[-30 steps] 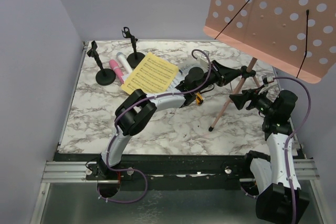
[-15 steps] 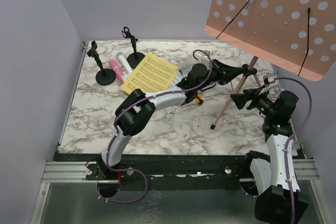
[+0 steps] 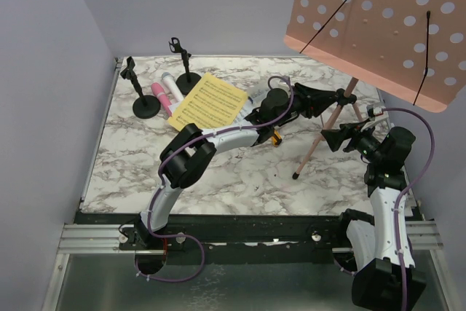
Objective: Pack up the instrument practice props
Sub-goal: Unscrew the knob on the music stand.
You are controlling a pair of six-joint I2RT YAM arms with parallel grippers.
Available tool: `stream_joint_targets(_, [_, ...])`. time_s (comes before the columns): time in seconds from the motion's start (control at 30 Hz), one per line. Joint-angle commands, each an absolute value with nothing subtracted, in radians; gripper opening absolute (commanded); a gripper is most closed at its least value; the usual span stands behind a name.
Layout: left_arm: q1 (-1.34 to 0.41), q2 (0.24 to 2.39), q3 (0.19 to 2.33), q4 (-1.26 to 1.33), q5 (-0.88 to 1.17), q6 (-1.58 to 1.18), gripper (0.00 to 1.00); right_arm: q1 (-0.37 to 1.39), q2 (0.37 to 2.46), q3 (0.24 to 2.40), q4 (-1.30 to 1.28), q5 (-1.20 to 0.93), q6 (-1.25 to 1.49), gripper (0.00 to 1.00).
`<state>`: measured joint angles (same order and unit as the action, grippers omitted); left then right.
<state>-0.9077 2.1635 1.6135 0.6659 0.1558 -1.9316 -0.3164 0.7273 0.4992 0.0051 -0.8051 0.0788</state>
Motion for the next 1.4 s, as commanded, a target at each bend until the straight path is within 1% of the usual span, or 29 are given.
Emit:
stream_joint_targets(0.0, [-0.913, 2.174, 1.64, 0.722, 0.148, -1.978, 0.42, -0.326, 0.715, 0.505, 0.003, -0.785, 0.067, 0.81])
stream_joint_targets(0.07, [-0.913, 2.164, 1.61, 0.739, 0.152, -1.963, 0.54, -0.328, 0.715, 0.505, 0.004, -0.785, 0.067, 0.81])
stream_joint_targets(0.13, [-0.909, 2.144, 1.574, 0.76, 0.16, -1.92, 0.63, -0.329, 0.714, 0.505, 0.002, -0.786, 0.065, 0.81])
stream_joint_targets(0.23, [-0.903, 2.095, 1.505, 0.783, 0.181, -1.831, 0.7, -0.331, 0.714, 0.506, 0.002, -0.786, 0.064, 0.81])
stream_joint_targets(0.27, [-0.901, 2.073, 1.472, 0.785, 0.188, -1.801, 0.74, -0.331, 0.714, 0.506, 0.002, -0.785, 0.064, 0.81])
stream_joint_targets(0.3, [-0.899, 2.053, 1.441, 0.793, 0.195, -1.755, 0.74, -0.332, 0.714, 0.506, 0.002, -0.785, 0.064, 0.81])
stream_joint_targets(0.37, [-0.893, 2.006, 1.364, 0.801, 0.208, -1.662, 0.81, -0.333, 0.714, 0.506, 0.002, -0.786, 0.062, 0.81])
stream_joint_targets(0.4, [-0.888, 1.981, 1.334, 0.803, 0.216, -1.606, 0.82, -0.332, 0.714, 0.504, 0.002, -0.787, 0.062, 0.81])
stream_joint_targets(0.47, [-0.874, 1.942, 1.289, 0.808, 0.258, -1.47, 0.87, -0.334, 0.715, 0.506, 0.002, -0.786, 0.062, 0.81])
stream_joint_targets(0.53, [-0.861, 1.907, 1.258, 0.819, 0.319, -1.304, 0.88, -0.336, 0.715, 0.505, 0.002, -0.788, 0.06, 0.81])
stream_joint_targets(0.6, [-0.858, 1.868, 1.231, 0.825, 0.376, -1.063, 0.92, -0.337, 0.716, 0.505, 0.002, -0.789, 0.058, 0.81])
stream_joint_targets(0.63, [-0.858, 1.845, 1.215, 0.825, 0.412, -0.908, 0.96, -0.338, 0.716, 0.505, 0.002, -0.79, 0.055, 0.81])
stream_joint_targets(0.67, [-0.861, 1.827, 1.2, 0.824, 0.429, -0.782, 0.99, -0.34, 0.717, 0.506, 0.002, -0.789, 0.051, 0.81])
stream_joint_targets(0.73, [-0.876, 1.79, 1.151, 0.823, 0.425, -0.481, 0.99, -0.341, 0.717, 0.508, 0.002, -0.792, 0.036, 0.81])
stream_joint_targets(0.8, [-0.901, 1.762, 1.095, 0.821, 0.368, -0.166, 0.99, -0.342, 0.718, 0.507, 0.003, -0.794, 0.032, 0.81])
stream_joint_targets(0.93, [-0.933, 1.778, 1.054, 0.815, 0.325, 0.425, 0.99, -0.347, 0.718, 0.506, 0.002, -0.81, 0.028, 0.82])
stream_joint_targets(1.0, [-0.945, 1.81, 1.047, 0.831, 0.336, 0.673, 0.99, -0.348, 0.718, 0.506, 0.002, -0.811, 0.026, 0.82])
stream_joint_targets(1.07, [-0.954, 1.854, 1.073, 0.841, 0.336, 0.859, 0.99, -0.35, 0.719, 0.505, 0.002, -0.812, 0.024, 0.82])
stream_joint_targets(1.17, [-0.969, 1.917, 1.15, 0.847, 0.274, 1.069, 0.99, -0.35, 0.712, 0.506, 0.002, -0.816, 0.025, 0.82])
stream_joint_targets(1.37, [-0.956, 1.973, 1.296, 0.861, 0.237, 1.123, 0.96, -0.351, 0.703, 0.507, 0.002, -0.813, 0.026, 0.83])
